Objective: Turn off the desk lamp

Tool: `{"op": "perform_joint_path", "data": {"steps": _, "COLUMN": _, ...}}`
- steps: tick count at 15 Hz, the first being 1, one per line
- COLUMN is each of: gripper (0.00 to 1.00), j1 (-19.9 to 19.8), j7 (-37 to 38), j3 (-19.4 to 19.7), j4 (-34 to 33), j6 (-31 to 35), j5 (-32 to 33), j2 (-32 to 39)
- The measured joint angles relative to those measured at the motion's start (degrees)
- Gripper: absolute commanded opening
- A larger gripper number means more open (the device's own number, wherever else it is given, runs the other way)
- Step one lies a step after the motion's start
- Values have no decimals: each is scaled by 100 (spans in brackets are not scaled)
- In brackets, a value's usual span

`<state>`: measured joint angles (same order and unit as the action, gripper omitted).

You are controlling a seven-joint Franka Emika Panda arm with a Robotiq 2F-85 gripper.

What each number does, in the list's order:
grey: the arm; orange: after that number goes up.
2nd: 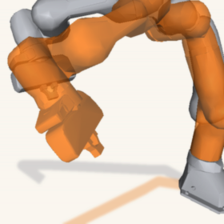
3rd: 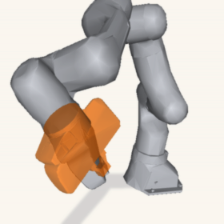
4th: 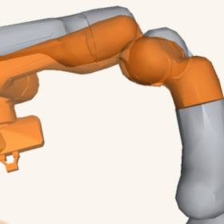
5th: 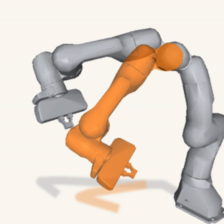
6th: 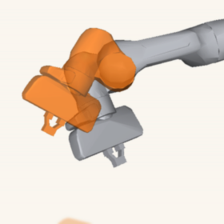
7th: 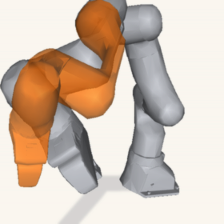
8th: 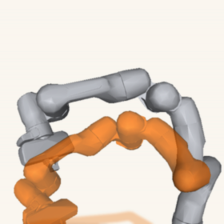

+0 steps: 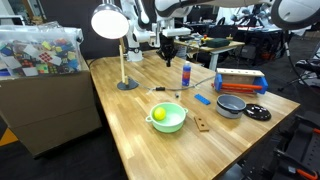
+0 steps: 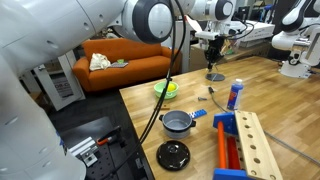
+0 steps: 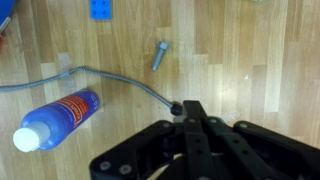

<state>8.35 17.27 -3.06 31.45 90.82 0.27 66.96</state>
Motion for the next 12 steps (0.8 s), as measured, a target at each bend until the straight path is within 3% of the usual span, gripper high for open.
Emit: {"op": "perform_joint_path", "data": {"steps": 12, "gripper": 0, "j1": 53, "j7": 68, "j3": 0, "j4": -35, "j6": 181, "j5": -1, "j2": 84}}
